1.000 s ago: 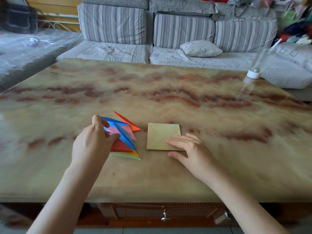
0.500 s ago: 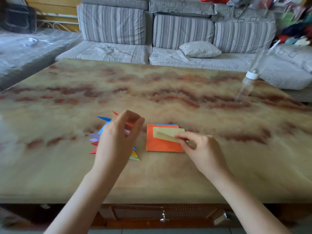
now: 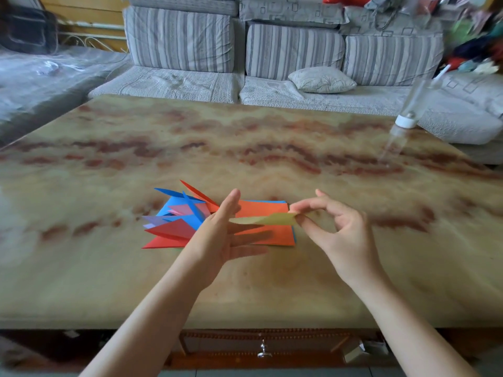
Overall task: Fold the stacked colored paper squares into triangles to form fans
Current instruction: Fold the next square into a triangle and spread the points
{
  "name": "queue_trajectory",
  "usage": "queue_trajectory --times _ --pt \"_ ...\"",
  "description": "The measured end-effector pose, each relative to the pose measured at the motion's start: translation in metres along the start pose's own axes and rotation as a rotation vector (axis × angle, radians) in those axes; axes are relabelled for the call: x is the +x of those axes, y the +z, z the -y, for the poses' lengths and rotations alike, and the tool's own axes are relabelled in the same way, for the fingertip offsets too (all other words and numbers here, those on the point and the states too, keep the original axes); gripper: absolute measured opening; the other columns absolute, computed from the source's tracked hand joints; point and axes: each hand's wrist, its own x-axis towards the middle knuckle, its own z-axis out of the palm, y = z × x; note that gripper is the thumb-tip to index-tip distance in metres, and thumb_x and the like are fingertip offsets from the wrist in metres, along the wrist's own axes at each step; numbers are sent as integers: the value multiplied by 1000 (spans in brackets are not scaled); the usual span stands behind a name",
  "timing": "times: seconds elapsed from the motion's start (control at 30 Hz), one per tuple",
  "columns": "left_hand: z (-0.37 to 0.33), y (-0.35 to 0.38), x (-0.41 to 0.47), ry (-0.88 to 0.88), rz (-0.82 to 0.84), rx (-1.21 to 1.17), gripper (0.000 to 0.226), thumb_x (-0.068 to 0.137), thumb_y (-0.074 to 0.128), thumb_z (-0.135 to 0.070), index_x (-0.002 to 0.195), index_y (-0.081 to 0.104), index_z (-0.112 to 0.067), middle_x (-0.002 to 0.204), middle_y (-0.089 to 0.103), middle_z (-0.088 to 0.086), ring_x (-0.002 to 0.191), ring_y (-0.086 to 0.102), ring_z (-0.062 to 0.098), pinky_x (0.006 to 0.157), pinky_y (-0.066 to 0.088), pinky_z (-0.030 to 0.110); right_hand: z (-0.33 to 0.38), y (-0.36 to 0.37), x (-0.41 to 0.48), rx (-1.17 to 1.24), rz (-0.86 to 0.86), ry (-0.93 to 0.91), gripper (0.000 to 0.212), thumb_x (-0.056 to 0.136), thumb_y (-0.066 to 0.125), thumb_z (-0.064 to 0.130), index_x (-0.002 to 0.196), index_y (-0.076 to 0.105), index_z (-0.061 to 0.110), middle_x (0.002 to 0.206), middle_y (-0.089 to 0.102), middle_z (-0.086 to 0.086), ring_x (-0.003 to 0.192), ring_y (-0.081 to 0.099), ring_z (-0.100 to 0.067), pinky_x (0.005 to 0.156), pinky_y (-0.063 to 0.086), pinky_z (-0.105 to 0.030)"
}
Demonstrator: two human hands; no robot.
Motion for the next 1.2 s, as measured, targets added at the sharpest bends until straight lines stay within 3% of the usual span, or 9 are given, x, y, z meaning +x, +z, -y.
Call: queue_trajectory --times 0.1,0.2,0.3,0.43,0.5,0.63,0.77,0.97,1.2 --pt "-1 -2 0 119 -46 1 42 89 60 -18 127 52 -3 110 65 13 77 70 17 58 59 29 -2 0 0 -24 56 -46 12 78 69 8 79 70 21 82 72 13 78 65 -3 111 28 -21" --pt "1 -8 1 199 -77 167 43 81 68 -8 122 60 -15 91 64 4 55 59 7 38 37 18 -5 0 -1 -52 107 -38 7 75 72 18 81 69 22 85 71 13 85 65 -8 113 24 -24" --pt "1 -10 0 218 -2 193 44 70 71 -12 113 67 -18 94 70 5 69 61 15 52 41 27 -6 2 -2 -75 168 -37 14 69 80 19 78 71 23 92 68 13 100 60 -8 108 31 -28" --pt "0 -8 -4 200 91 73 28 86 57 2 112 64 -3 99 69 11 84 67 17 70 59 30 -5 3 0 43 162 137 15 67 80 36 68 70 25 119 63 19 124 49 -3 104 32 -19" --pt "0 -7 -6 212 120 82 23 88 54 -4 108 66 -4 97 69 7 83 67 12 67 58 28 -2 3 1 240 151 273 16 66 77 29 69 70 15 119 67 9 117 57 -4 100 38 -20" --pt "1 -1 -8 224 121 121 22 93 51 -16 100 71 -8 99 69 5 87 65 10 69 57 28 2 4 1 349 66 394 18 67 76 20 76 71 6 79 71 -16 72 62 -22 72 49 -27" --pt "2 4 -10 234 129 187 38 85 55 -38 105 70 -10 103 70 9 95 67 16 71 58 30 4 7 2 352 41 413 12 72 76 6 82 69 5 74 70 -8 66 62 -18 57 53 -25" --pt "7 7 -12 311 131 256 18 83 64 -3 100 68 -10 85 74 5 76 70 13 64 56 23 8 9 0 397 30 405 24 75 73 -2 93 65 11 75 71 7 62 62 -7 51 49 -21" --pt "7 8 -14 354 139 248 20 83 63 3 93 68 -14 77 74 2 70 70 11 60 55 20 11 8 0 388 -1 449 7 76 73 9 78 71 15 71 72 1 59 63 -11 48 51 -23"
